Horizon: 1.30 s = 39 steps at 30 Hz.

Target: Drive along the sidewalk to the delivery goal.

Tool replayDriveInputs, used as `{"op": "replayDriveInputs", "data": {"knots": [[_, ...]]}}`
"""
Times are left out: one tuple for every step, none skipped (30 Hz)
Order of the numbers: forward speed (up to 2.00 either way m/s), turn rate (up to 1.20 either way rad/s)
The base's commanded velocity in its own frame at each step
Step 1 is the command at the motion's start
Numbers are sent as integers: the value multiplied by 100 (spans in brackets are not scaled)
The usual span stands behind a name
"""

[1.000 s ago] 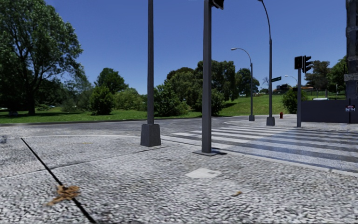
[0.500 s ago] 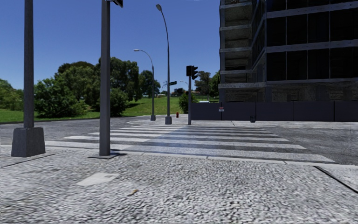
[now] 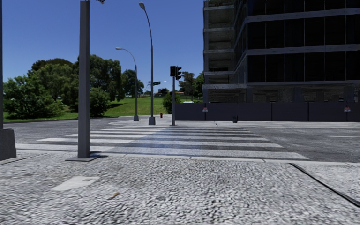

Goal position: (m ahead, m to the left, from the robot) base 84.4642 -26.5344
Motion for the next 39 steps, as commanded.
{"op": "replayDriveInputs", "data": {"knots": [[3,0],[3,0],[26,0],[47,0],[71,0],[88,0],[88,0],[106,0],[120,0],[130,0],[139,0],[139,0],[142,0],[143,0],[143,0],[143,0],[143,0],[143,0],[144,0],[144,0],[144,0],[144,0],[144,0],[144,0],[144,0],[144,0],[144,0],[144,0],[144,0],[144,0],[144,0],[144,0],[144,0],[144,0],[144,0],[144,0],[144,0],[144,0],[144,0]]}}
